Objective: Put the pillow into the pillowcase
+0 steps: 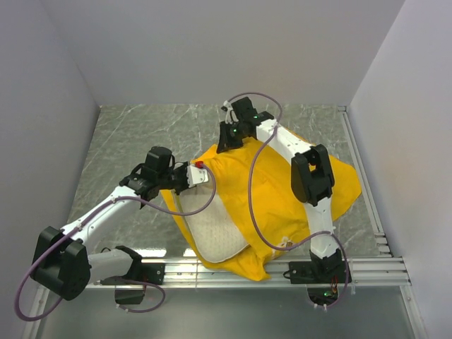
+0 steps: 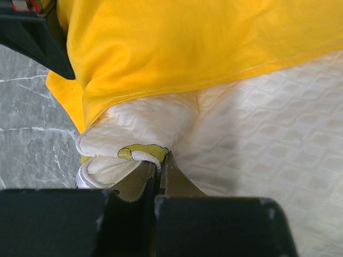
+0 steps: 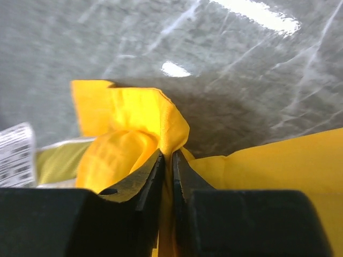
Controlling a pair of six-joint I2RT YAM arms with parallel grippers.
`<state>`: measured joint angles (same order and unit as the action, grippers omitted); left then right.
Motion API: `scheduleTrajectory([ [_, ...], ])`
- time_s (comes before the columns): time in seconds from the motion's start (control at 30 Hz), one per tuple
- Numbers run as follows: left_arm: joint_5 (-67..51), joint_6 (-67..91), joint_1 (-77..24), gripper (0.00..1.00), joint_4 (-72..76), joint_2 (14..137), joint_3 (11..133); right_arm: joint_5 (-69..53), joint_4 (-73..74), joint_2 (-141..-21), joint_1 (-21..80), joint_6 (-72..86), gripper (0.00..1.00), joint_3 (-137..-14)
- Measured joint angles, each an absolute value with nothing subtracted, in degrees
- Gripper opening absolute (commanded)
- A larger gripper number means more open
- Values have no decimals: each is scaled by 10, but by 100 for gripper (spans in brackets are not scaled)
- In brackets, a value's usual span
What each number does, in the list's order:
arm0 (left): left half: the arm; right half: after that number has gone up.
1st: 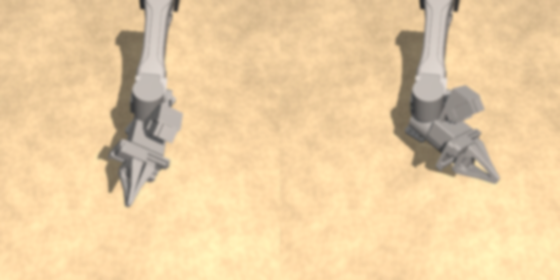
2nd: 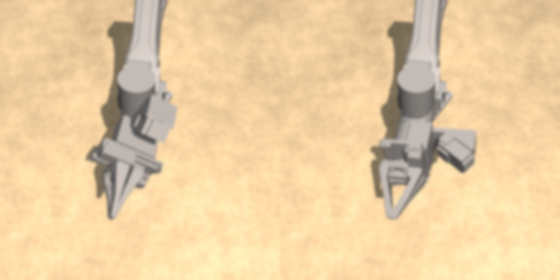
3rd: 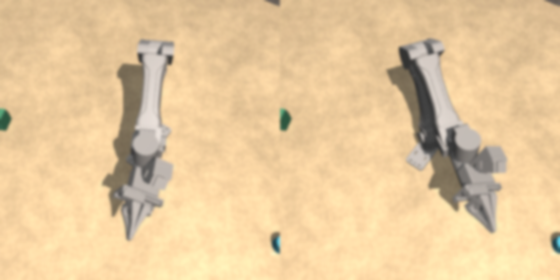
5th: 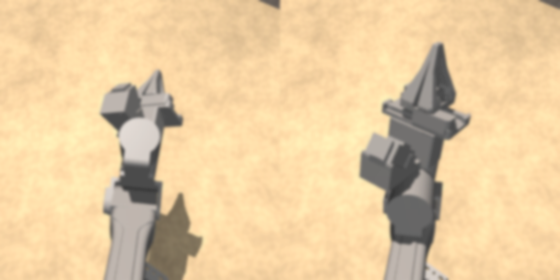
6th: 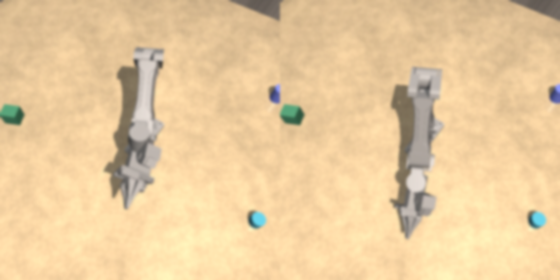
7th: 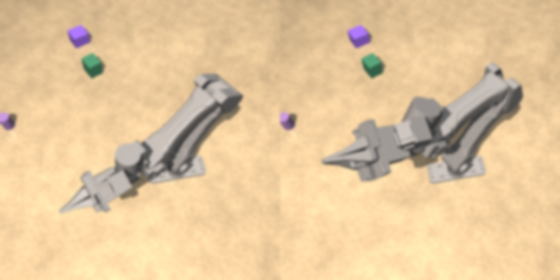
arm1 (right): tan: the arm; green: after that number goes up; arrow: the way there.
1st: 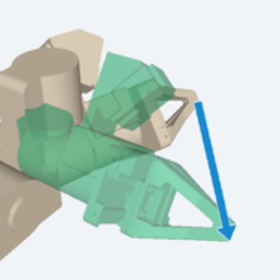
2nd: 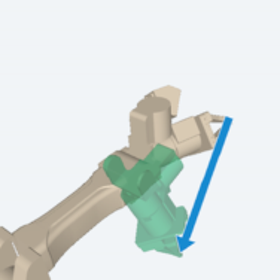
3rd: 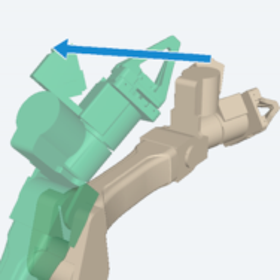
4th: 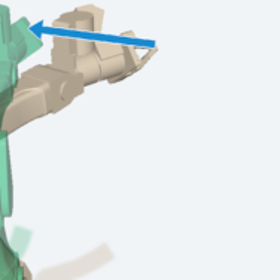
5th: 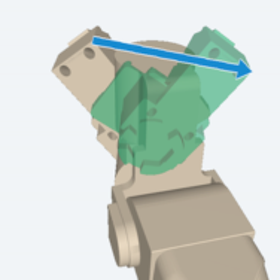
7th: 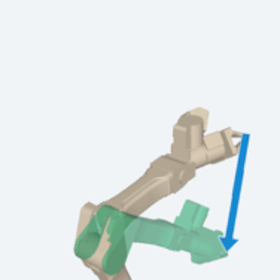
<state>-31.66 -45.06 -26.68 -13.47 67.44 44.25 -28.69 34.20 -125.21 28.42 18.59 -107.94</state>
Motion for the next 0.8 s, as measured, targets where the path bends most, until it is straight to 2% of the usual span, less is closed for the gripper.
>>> scheduleTrajectory([
  [0.1, -317, -455, -268, 0, -140, 674, 442, -231, 366, -1268, 307, 141, 20, -1113],
  [0.2, -317, -460, -268, 0, -142, 674, 442, -189, 379, -1288, 324, 106, 32, -1143],
  [0.23, -317, -462, -268, 0, -142, 674, 442, -181, 382, -1295, 328, 99, 31, -1149],
  [0.27, -317, -463, -268, 0, -142, 675, 441, -176, 381, -1300, 329, 91, 24, -1152],
  [0.3, -317, -465, -268, 0, -142, 675, 440, -172, 382, -1307, 330, 84, 6, -1154],
  [0.33, -317, -465, -268, 0, -143, 675, 440, -169, 382, -1313, 332, 75, 0, -1155],
  [0.57, -319, -472, -268, 0, -144, 679, 439, -167, 399, -1345, 332, 65, 0, -1190],
  [0.7, -316, -471, -268, 0, -130, 691, 439, -229, 407, -1337, 334, 112, 0, -1232],
  [0.8, -314, -469, -268, 0, -109, 707, 440, -297, 368, -1305, 340, 201, 0, -1204],
])
